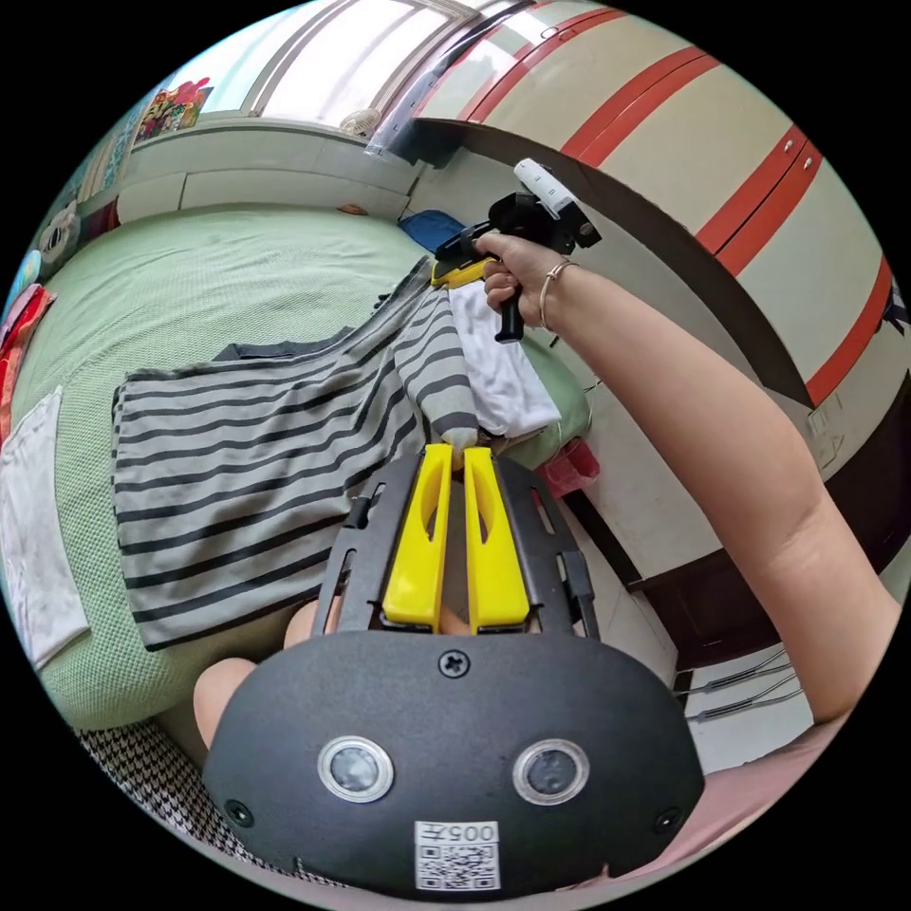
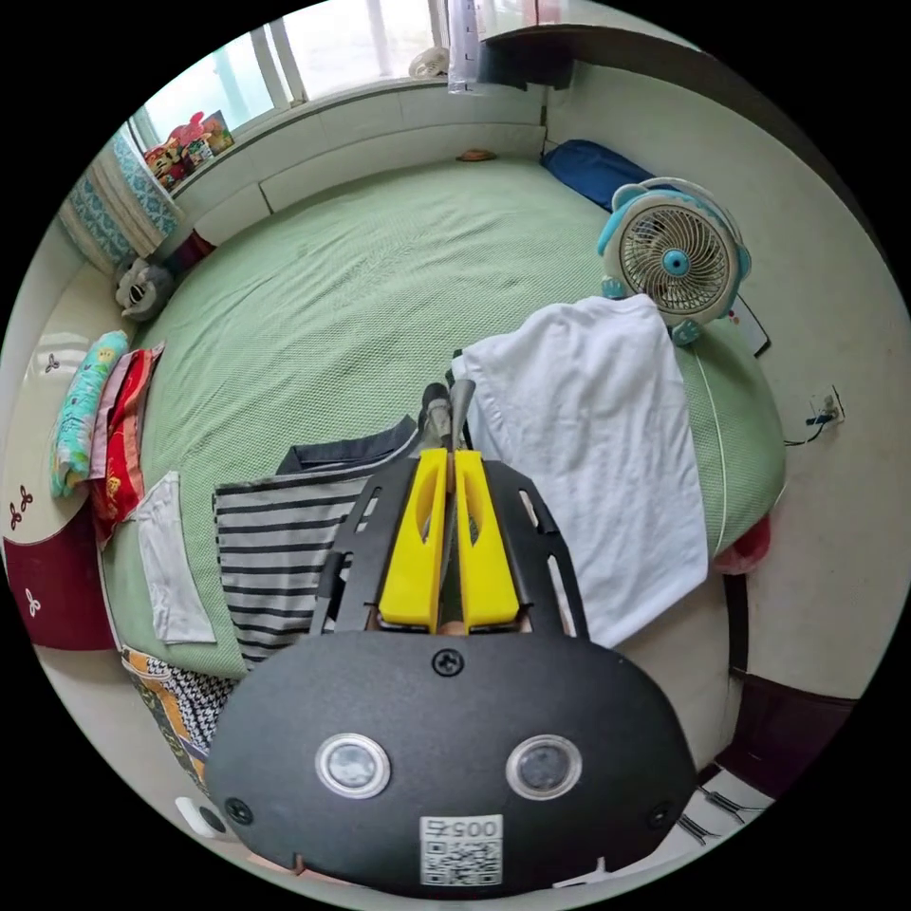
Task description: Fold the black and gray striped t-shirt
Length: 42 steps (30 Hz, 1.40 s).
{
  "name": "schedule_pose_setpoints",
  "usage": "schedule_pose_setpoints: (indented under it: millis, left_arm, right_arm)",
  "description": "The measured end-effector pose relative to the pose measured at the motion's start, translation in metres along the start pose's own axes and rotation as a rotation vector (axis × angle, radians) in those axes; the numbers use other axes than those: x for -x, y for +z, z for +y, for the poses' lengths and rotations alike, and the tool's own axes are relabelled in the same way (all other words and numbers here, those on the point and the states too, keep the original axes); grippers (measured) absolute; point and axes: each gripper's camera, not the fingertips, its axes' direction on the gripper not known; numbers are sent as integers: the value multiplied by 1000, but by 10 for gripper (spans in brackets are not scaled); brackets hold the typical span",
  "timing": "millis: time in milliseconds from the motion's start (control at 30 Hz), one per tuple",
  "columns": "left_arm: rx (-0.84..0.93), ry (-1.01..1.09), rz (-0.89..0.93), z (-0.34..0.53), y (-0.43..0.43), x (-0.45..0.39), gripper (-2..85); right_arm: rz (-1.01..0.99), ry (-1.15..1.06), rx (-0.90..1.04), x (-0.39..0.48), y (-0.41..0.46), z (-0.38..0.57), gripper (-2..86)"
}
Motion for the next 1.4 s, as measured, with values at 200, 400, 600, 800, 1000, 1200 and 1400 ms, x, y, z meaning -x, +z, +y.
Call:
schedule_pose_setpoints:
  millis: [200, 400, 600, 800, 1000, 1200, 1400]
  left_arm:
    - [-15, -91, -76, 33, -43, 60, 32]
    - [-48, -205, -163, 71, -96, 122, 28]
    - [-5, -378, -330, 113, -108, 194, 23]
    - [133, -507, -319, 140, -65, 266, 21]
    - [102, -471, -286, 131, -74, 264, 19]
    - [18, -420, -194, 99, -88, 241, 18]
    - [8, -336, -230, 62, -92, 207, 18]
  right_arm:
    - [8, -107, -9, 100, -12, 15, -16]
    - [-61, -276, 11, 246, -12, 31, -9]
    - [-199, -437, 45, 364, 12, 74, 52]
    - [-218, -566, 56, 357, 32, 135, 70]
    - [-225, -579, 58, 255, 47, 225, 100]
    - [-196, -466, 41, 193, 62, 312, 127]
    - [-126, -493, 6, 200, 67, 366, 138]
